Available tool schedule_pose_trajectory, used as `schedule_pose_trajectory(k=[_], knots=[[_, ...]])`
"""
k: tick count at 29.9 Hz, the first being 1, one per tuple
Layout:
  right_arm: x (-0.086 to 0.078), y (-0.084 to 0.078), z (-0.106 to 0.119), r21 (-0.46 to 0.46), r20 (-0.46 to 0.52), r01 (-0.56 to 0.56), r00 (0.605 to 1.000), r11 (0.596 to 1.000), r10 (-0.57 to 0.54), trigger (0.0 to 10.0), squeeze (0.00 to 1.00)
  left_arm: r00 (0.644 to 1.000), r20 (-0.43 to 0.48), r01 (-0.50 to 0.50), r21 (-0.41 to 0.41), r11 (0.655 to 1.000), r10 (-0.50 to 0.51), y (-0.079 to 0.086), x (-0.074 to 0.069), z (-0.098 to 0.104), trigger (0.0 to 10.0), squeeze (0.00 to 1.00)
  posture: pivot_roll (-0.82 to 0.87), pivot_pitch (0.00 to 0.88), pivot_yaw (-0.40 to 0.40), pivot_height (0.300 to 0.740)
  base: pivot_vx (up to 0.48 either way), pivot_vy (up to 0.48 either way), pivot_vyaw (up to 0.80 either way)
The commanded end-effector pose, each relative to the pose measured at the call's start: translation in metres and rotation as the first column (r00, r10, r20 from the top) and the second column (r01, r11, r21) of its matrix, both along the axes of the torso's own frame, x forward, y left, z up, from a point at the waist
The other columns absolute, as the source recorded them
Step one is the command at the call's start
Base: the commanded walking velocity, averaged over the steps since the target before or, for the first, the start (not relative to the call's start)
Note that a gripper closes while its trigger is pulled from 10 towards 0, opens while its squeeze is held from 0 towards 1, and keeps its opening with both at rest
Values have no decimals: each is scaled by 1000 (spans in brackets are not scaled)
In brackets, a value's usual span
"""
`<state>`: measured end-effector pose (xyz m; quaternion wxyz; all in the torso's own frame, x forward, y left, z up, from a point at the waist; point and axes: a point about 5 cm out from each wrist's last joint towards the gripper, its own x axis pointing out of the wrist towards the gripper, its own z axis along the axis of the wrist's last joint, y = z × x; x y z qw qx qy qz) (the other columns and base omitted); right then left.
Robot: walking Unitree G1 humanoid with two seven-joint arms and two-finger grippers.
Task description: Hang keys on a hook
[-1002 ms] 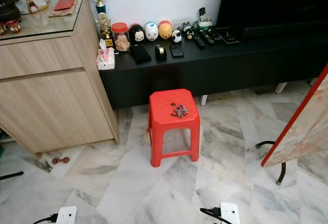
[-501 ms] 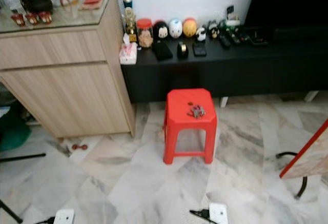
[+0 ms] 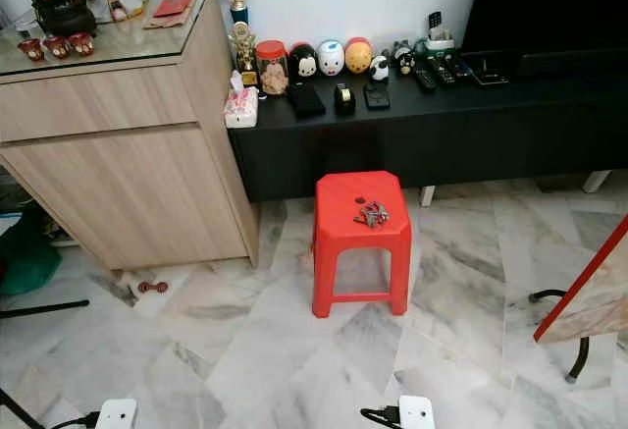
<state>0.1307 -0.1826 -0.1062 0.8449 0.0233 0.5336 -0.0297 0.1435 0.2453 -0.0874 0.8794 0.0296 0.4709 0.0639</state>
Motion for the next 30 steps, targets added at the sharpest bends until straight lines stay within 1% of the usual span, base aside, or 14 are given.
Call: schedule_pose_trajectory(k=[1, 2, 3, 6, 9, 11, 14, 15, 18, 19, 23, 24, 28, 30], knots=[[1, -13, 2, -35, 7, 14, 1000, 999, -14, 10000, 0, 1000, -8, 11, -2, 1000, -11, 0, 0, 0, 10000, 0, -95, 0, 33, 740, 251, 0, 0], [1, -13, 2, -35, 7, 14, 1000, 999, -14, 10000, 0, 1000, -8, 11, -2, 1000, -11, 0, 0, 0, 10000, 0, -95, 0, 33, 740, 251, 0, 0], [3, -19, 3, -50, 9, 23, 1000, 998, -23, 10000, 0, 1000, -9, 25, -9, 1000, -25, -4, 1, -1, 10000, 0, -85, 0, 36, 740, 251, 0, 0], [3, -27, 5, -66, 5, 43, 999, 997, -43, 10000, 0, 999, -5, 38, -23, 999, -38, -11, 3, -2, 10000, 0, -52, 0, 30, 740, 246, 0, 0], [4, -30, 5, -68, 4, 54, 999, 996, -54, 10000, 0, 999, -5, 36, -29, 999, -36, -17, 4, -3, 10000, 0, -43, 0, 13, 740, 247, 0, 0], [6, -27, 6, -62, 7, 57, 998, 996, -56, 10000, 0, 999, -5, 34, -31, 999, -35, -19, 4, -3, 10000, 0, -46, 0, 7, 740, 247, 0, 0], [12, -23, 7, -50, 24, 27, 999, 998, -26, 10000, 0, 1000, 0, 24, -31, 999, -24, -22, 6, -4, 10000, 0, -49, 0, -15, 740, 247, 0, 0], [16, -19, 8, -17, 42, 10, 999, 1000, -9, 10000, 0, 1000, 5, 19, -32, 999, -19, -23, 7, -3, 10000, 0, -44, 0, -27, 740, 247, 0, 0], [22, -13, 10, -36, 53, -71, 996, 997, 73, 10000, 0, 999, 19, 35, -28, 999, -34, -23, 12, -1, 10000, 0, -44, 0, -37, 740, 247, 0, 800], [23, -12, 10, -35, 53, -71, 996, 997, 72, 10000, 0, 999, 22, 33, -28, 999, -33, -23, 13, -1, 10000, 0, -43, 0, -39, 740, 255, 0, 800], [27, -11, 11, -19, 67, -26, 997, 999, 27, 10000, 0, 999, 31, 42, -23, 999, -41, -22, 20, 2, 10000, 0, -45, 0, -29, 740, 247, 0, 538], [27, -14, 11, -13, 69, -4, 998, 1000, 5, 10000, 0, 999, 32, 44, -25, 999, -43, -22, 22, 3, 10000, 0, -54, 0, -18, 740, 251, 0, 0], [25, -20, 12, -16, 77, 21, 997, 1000, -20, 10000, 0, 998, 36, 59, -27, 998, -58, -24, 26, 4, 10000, 0, -63, 0, -11, 740, 251, 0, 0], [23, -26, 12, -14, 83, 57, 995, 998, -56, 10000, 0, 997, 42, 65, -28, 997, -64, -25, 30, 5, 10000, 0, -70, 0, -2, 740, 251, 0, 0]])
